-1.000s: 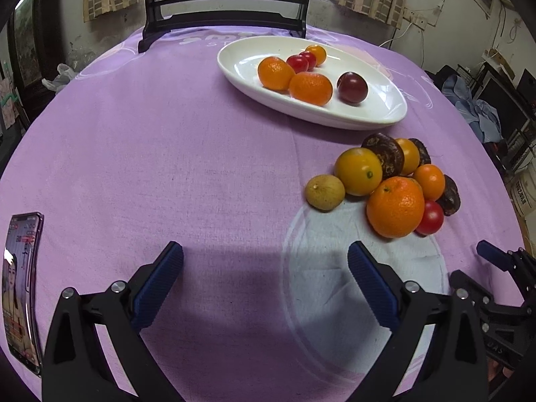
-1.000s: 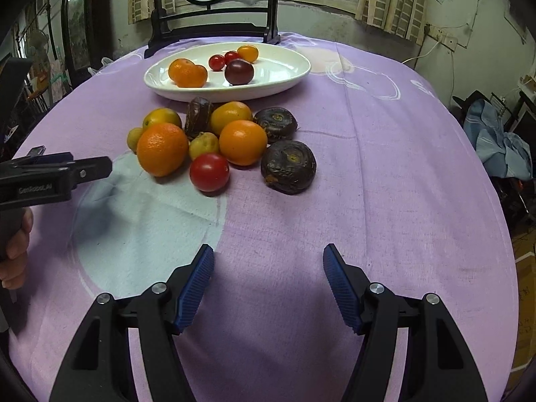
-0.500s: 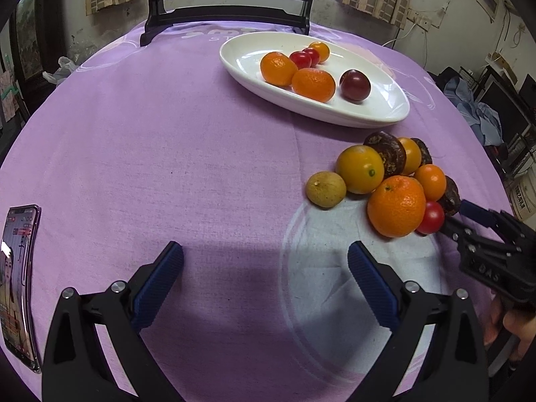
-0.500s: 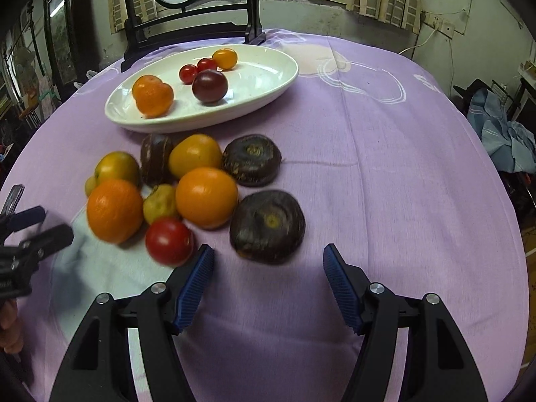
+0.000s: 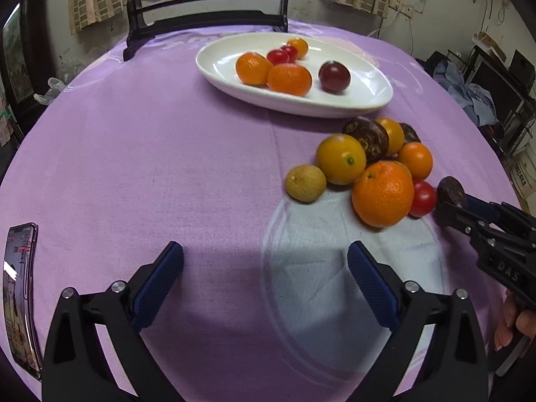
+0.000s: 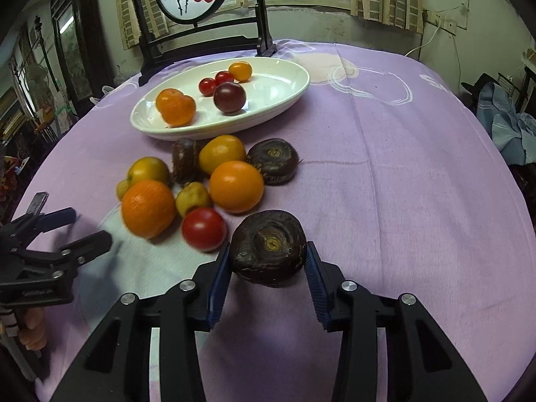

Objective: Organize fruits
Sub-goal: 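Grasp a dark purple fruit with the right tool while the left tool grasps a yellow-green fruit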

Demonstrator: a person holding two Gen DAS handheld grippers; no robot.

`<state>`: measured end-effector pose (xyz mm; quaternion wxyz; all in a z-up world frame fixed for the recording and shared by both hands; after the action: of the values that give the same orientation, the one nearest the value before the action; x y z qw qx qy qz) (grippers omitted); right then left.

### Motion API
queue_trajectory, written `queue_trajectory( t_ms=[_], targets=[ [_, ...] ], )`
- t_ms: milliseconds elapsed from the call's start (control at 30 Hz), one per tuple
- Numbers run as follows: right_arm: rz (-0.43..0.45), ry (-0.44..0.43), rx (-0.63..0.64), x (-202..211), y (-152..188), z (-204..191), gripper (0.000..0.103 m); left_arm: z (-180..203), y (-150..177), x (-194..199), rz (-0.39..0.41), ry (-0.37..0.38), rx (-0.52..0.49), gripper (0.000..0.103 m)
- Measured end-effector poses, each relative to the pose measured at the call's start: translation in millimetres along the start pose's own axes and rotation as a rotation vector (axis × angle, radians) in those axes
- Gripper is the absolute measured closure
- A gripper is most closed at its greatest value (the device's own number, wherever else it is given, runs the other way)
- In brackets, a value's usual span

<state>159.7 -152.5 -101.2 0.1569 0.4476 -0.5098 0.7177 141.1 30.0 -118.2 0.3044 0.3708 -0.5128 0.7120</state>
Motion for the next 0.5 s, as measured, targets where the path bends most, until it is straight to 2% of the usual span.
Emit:
queue_trajectory(
  t_ms=[233, 333, 500],
  targets=[
    [0.026, -0.035, 0.004, 10, 7, -7, 0.059, 7, -1, -7, -0.025, -0.032, -0.029, 0.017],
    [0.043, -0.047, -0.003, 13, 7, -6, 0.059, 9, -7, -9, -0.005, -0.066, -0.024, 0.027],
    [0.040, -0.091, -0.019, 11, 9, -6, 0.059, 20, -17, -17, 0.005, -0.067, -0.076, 0.029]
  ],
)
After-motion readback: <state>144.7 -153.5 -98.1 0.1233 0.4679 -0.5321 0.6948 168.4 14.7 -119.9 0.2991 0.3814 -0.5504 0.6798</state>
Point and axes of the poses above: each gripper's, at about its wrist camera, not at the fingertips, and x roughly against the way its jaws point, z to its right, y to its underside, the point moved 8 cm from there along -x, roughly the way its jaws point, and after that the axes turned 15 degrees about x, right-handed, at the moved point
